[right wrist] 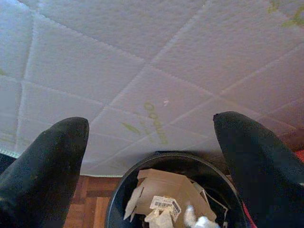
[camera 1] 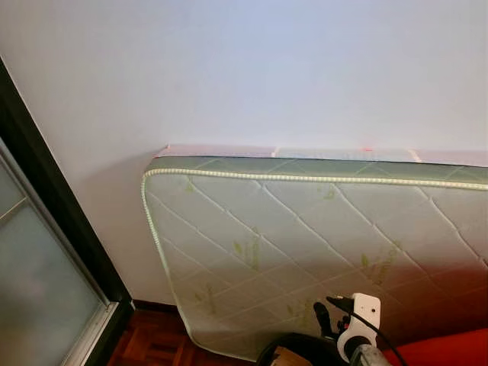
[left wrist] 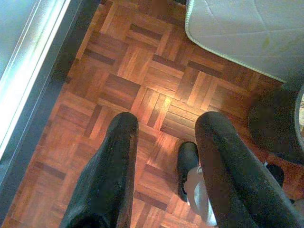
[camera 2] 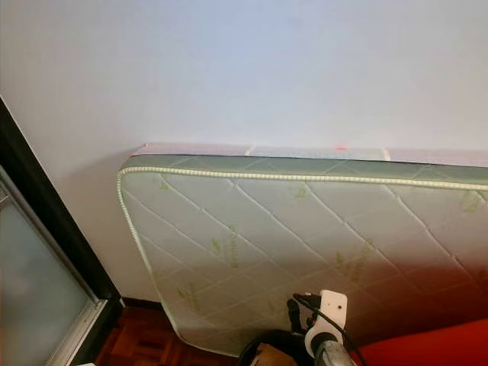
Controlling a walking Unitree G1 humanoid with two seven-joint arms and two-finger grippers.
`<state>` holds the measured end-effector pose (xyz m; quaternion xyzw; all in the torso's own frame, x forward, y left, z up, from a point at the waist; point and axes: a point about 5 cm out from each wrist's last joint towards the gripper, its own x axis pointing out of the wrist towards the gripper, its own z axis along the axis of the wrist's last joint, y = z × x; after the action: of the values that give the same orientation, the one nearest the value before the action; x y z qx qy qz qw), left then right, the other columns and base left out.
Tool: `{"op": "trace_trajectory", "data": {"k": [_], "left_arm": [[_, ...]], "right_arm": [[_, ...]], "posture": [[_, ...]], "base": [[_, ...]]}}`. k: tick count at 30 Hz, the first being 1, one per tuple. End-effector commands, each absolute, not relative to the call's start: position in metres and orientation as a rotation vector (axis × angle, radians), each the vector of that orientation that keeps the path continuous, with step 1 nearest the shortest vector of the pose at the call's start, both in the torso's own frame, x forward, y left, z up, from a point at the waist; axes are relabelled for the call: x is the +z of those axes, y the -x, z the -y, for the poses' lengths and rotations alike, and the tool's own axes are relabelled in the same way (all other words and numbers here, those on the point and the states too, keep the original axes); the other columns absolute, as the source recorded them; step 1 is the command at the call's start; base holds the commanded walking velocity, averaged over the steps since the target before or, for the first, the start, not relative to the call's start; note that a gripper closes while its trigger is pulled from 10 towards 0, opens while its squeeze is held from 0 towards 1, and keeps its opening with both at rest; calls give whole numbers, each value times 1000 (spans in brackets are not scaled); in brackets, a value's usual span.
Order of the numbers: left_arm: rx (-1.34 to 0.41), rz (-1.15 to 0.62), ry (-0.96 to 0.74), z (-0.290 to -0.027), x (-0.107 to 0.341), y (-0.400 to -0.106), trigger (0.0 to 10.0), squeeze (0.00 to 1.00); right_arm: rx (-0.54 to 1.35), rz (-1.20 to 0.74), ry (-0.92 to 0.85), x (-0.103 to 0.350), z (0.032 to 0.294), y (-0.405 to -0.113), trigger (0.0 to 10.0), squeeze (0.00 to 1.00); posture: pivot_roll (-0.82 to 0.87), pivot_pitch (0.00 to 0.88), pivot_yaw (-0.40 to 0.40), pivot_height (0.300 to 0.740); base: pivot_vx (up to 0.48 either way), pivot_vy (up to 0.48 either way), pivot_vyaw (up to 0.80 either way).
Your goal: Clean up the room
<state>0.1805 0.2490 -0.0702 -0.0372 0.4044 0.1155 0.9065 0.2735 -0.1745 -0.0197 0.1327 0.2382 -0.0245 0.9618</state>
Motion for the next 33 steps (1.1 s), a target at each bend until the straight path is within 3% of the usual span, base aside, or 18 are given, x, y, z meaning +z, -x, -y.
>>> {"op": "trace_trajectory", "data": {"k": [1, 9, 21, 33], "left_arm": [[244, -856, 67, -256, -72, -173, 10000, 0], [249, -868, 60, -263, -73, -165, 10000, 0], [229, -865, 66, -240, -73, -181, 10000, 0], [205, -862, 57, -233, -73, -185, 10000, 0]], "right_arm": [[-53, -492, -277, -23, 174, -269, 10000, 0], [-75, -617, -225, -42, 178, -248, 10000, 0], [-168, -954, -143, -88, 194, -173, 10000, 0], [-170, -982, -134, -91, 214, -157, 10000, 0]], "posture": [[-4, 0, 25, 717], [-12, 0, 21, 717], [-1, 0, 14, 717], [-19, 0, 10, 717]], "base": [[0, 0, 0], [0, 0, 0], [0, 0, 0], [0, 0, 0]]}}
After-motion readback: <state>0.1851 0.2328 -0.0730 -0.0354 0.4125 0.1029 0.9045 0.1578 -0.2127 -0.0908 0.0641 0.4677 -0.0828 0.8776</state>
